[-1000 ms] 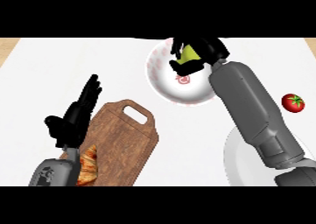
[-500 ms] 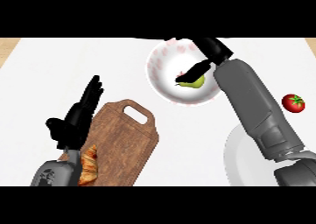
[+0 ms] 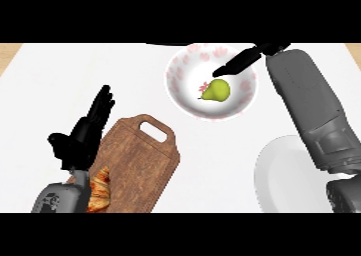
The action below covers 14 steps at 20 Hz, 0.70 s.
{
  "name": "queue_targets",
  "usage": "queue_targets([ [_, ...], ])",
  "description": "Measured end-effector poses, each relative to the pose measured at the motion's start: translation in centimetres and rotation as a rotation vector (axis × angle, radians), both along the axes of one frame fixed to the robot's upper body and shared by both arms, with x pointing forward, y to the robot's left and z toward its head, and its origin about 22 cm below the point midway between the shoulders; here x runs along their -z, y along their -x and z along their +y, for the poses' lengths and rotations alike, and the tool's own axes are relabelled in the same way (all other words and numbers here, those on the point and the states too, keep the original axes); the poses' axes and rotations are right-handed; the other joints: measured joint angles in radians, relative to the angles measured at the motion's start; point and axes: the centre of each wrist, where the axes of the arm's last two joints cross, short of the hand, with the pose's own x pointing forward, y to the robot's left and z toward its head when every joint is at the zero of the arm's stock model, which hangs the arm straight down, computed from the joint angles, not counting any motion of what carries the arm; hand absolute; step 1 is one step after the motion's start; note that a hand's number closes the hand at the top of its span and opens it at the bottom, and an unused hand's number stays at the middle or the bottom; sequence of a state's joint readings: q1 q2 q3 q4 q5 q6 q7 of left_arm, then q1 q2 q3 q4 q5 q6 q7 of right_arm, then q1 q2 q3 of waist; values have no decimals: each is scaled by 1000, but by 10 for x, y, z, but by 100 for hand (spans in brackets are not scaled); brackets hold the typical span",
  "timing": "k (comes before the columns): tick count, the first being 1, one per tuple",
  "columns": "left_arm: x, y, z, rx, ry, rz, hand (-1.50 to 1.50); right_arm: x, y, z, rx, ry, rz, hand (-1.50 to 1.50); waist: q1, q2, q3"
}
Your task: Pick the pear from the plate and place it in the bowl
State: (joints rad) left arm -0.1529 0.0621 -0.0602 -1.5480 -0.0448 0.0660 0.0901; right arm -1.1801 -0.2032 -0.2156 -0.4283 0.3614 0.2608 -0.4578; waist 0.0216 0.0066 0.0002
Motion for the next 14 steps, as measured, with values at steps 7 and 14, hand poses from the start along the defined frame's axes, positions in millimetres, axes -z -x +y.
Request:
queue_targets([
  [7,3,0,1,4,-5,-3,0,-8,-2,-63,-18,-108,110,-150,3,3,0],
  [14,1,0,-4,9,-5,-6,0,-1,5,-107,-74,-140,164,-150,4,3,0],
])
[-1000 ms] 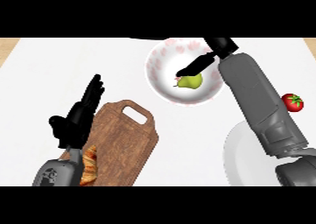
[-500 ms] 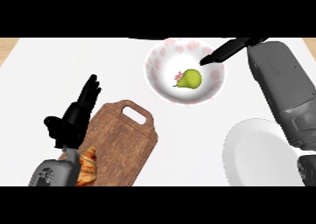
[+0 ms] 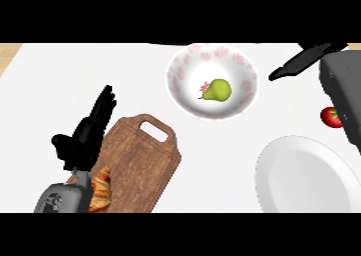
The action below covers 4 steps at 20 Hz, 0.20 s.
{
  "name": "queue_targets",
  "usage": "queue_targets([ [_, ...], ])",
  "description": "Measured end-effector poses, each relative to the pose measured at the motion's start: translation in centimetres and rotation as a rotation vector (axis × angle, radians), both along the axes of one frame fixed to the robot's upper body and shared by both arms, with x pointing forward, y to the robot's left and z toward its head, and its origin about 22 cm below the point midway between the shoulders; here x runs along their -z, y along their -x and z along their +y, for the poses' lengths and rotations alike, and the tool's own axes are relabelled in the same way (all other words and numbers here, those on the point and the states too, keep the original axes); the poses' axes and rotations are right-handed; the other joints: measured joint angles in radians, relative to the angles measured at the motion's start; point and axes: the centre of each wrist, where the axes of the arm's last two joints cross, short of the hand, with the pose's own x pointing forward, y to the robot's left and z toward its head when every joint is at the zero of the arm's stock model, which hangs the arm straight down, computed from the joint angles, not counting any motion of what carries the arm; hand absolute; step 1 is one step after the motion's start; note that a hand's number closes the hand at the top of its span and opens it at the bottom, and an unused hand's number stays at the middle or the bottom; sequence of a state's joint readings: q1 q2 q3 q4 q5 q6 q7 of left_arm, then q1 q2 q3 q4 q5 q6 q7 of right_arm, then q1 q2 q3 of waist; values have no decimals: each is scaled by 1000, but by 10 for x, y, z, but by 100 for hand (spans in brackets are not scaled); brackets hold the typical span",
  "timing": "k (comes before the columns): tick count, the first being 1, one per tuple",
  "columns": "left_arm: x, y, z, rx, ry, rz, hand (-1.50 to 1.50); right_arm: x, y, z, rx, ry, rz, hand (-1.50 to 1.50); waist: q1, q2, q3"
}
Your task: Pick the pear from the plate and place it in the bowl
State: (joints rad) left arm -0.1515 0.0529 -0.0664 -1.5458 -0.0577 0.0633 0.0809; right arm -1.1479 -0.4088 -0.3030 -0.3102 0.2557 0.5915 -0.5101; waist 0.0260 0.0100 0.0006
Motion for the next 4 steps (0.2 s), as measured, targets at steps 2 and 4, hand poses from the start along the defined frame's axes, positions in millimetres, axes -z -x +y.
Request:
queue_targets([
  [2,0,-1,2,-2,4,5,0,0,1,-5,1,12,2,-150,1,1,0],
  [4,4,2,0,0,2,6,0,9,4,-8,3,21,7,-150,2,1,0],
])
